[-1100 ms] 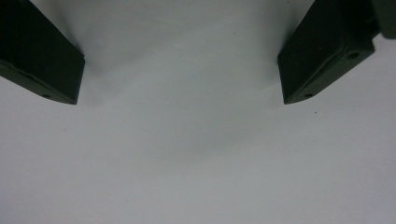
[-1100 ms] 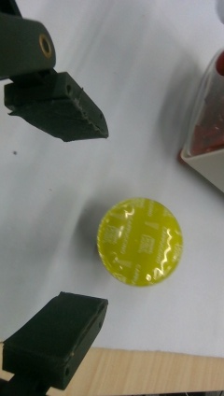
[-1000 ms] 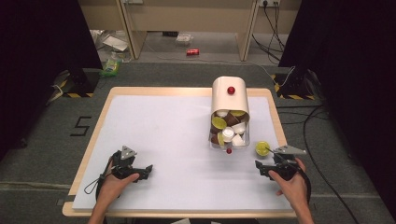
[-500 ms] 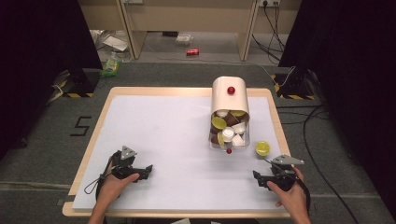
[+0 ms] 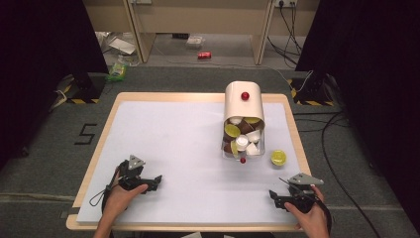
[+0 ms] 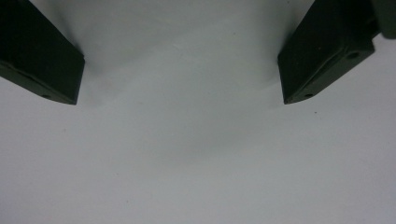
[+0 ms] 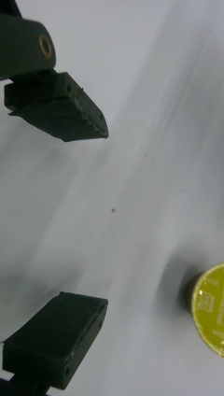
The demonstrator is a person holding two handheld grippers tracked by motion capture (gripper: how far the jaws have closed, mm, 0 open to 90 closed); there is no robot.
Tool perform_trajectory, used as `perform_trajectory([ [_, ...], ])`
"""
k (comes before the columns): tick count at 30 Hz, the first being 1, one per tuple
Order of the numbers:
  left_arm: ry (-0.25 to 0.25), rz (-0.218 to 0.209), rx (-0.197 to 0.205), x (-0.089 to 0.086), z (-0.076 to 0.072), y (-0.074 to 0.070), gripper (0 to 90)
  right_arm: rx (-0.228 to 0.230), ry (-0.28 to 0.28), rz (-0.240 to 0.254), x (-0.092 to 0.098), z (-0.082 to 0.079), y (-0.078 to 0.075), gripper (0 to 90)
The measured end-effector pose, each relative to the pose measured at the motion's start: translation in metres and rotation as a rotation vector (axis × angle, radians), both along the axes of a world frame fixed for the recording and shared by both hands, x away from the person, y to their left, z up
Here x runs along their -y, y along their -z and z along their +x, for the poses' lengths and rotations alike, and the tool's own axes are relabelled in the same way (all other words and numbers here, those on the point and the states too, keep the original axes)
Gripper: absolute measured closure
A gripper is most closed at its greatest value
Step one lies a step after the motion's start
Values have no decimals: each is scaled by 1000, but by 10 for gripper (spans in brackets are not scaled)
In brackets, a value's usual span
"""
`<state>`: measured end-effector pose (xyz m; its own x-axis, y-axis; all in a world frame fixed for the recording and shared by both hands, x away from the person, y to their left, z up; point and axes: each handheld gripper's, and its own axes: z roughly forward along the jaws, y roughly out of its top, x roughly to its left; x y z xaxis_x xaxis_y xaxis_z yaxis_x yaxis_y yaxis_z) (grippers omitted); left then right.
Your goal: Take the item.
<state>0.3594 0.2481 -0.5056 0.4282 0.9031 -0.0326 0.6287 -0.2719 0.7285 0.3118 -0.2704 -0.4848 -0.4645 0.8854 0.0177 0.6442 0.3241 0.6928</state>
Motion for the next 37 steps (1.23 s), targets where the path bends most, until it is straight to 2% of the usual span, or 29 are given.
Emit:
perform_trajectory([
  [5,0,1,0,0,0,0,0,1,-11,-13,1,-7,2,160],
  [7,0,1,0,0,0,0,0,-12,-9,-7,1,-10,4,160],
  [15,0,2,0,0,0,0,0,1,-18,-22,0,-16,6,155],
  [37,0,1,0,0,0,0,0,8,-18,-26,0,-17,7,150],
])
